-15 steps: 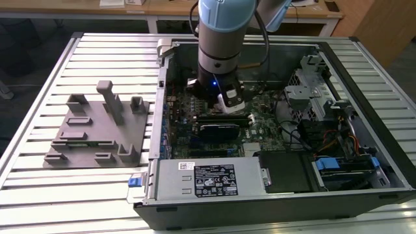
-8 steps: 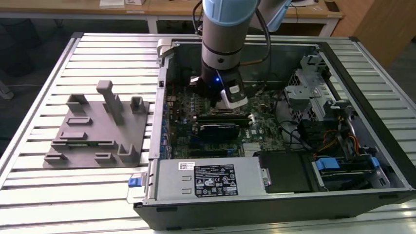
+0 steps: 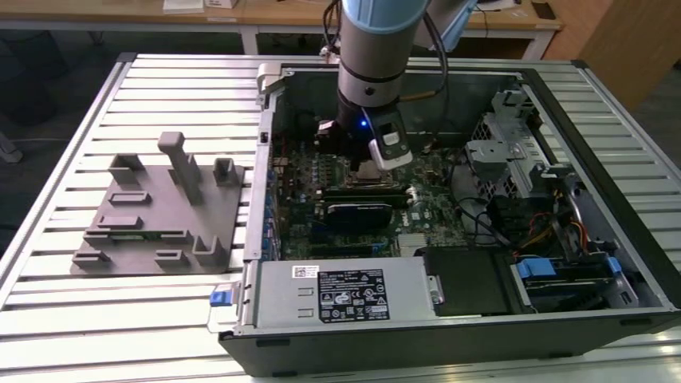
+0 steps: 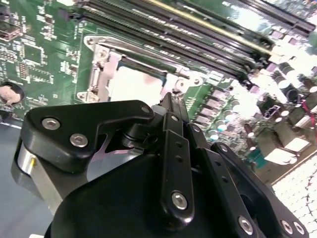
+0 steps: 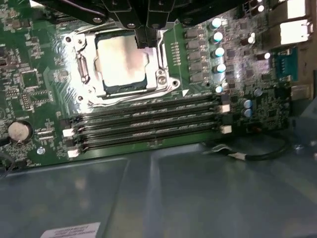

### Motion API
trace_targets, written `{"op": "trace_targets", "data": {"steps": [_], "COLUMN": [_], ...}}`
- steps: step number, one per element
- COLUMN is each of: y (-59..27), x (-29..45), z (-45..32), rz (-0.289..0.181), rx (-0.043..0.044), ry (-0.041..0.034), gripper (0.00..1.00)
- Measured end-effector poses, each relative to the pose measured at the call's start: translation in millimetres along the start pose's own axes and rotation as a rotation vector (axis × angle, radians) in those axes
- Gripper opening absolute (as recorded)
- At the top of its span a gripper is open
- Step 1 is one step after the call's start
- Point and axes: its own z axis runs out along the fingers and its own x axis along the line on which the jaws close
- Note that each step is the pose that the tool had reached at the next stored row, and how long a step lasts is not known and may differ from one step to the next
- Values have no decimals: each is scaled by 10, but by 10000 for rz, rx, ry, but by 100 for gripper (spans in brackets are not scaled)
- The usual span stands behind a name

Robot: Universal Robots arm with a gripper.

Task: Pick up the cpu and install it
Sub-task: 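Install the second cpu locking lever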

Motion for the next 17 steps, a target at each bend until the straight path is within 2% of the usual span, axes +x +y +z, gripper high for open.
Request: {"op": "trace_targets", "data": {"steps": [5, 12, 15, 17], "y": [63, 119, 157, 158], "x": [-90, -216, -260, -261], "z": [9, 15, 20, 20], "rz": [20, 128, 141, 141], "rx": [96, 317, 377, 378], "ry": [-22, -81, -94, -95], "gripper": [11, 11, 11, 11]}}
